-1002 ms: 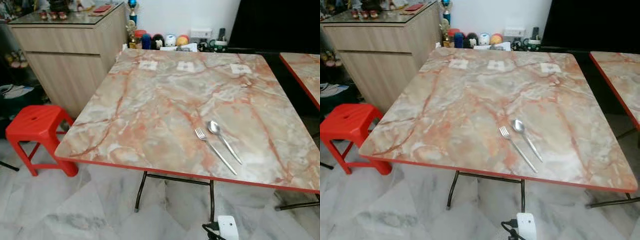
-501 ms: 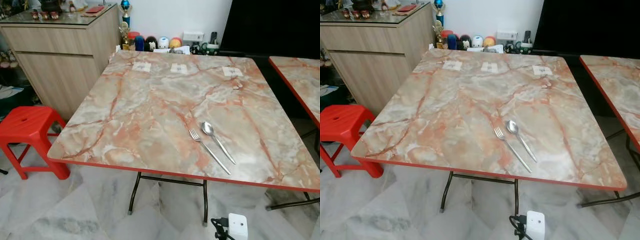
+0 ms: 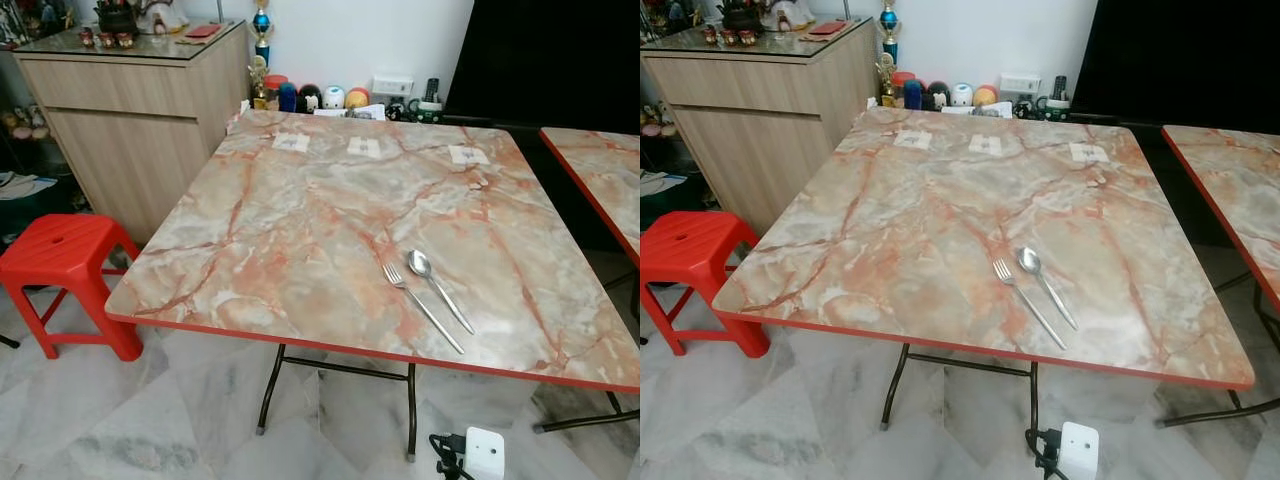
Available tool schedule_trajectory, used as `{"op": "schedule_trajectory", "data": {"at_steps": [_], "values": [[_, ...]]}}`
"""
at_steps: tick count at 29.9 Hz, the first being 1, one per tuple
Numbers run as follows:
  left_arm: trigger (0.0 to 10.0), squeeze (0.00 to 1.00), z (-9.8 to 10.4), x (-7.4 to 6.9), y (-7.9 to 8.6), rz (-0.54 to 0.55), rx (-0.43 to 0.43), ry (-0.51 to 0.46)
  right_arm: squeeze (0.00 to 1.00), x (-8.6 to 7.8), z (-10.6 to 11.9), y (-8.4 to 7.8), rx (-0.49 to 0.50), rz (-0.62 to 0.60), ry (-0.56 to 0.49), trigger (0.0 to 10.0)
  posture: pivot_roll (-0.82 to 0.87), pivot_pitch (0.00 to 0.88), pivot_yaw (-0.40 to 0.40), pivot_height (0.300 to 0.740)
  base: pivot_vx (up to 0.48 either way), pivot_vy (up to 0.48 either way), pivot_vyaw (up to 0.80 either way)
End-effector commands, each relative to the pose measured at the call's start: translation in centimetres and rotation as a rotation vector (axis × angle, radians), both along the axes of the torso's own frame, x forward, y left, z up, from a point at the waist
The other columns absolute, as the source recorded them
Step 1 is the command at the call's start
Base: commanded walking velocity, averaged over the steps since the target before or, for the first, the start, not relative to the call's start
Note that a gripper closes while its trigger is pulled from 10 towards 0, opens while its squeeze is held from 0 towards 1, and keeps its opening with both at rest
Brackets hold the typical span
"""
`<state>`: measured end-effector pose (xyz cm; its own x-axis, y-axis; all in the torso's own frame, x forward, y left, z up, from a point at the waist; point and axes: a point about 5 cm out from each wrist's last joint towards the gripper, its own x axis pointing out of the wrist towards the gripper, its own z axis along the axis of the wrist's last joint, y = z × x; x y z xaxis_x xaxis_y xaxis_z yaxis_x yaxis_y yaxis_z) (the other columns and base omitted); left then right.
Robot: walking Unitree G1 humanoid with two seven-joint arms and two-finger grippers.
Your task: Setting the table
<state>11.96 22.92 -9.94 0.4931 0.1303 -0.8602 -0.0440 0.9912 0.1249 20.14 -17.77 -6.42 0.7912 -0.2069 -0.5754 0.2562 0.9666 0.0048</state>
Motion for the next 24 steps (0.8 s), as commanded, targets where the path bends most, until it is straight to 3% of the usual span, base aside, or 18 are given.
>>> {"op": "schedule_trajectory", "data": {"at_steps": [1, 15, 18, 24], "values": [[10.0, 0.00, -0.36, -0.73, -0.55, -0.014, -0.018, 0.029, 0.00, -0.17, -0.04, -0.03, -0.014, 0.002, -0.002, 10.0, -0.01, 0.022, -0.061, 0.740, 0.000, 0.000, 0.00], [10.0, 0.00, -0.32, -0.25, -0.98, -0.040, -0.014, 0.027, 0.00, -0.17, 0.02, 0.21, 0.019, -0.082, -0.020, 10.0, -0.03, 0.048, -0.060, 0.740, 0.000, 0.000, 0.00], [10.0, 0.00, -0.34, -0.25, -1.05, -0.047, -0.014, 0.028, 0.00, -0.51, -0.48, 0.28, 0.050, -0.124, 0.041, 10.0, -0.04, 0.054, -0.059, 0.740, 0.000, 0.000, 0.00], [10.0, 0.00, -0.38, -0.41, -1.04, -0.049, -0.012, 0.030, 0.00, -0.76, -0.64, 0.24, 0.089, -0.205, 0.050, 10.0, -0.03, 0.055, -0.061, 0.740, 0.000, 0.000, 0.00]]}}
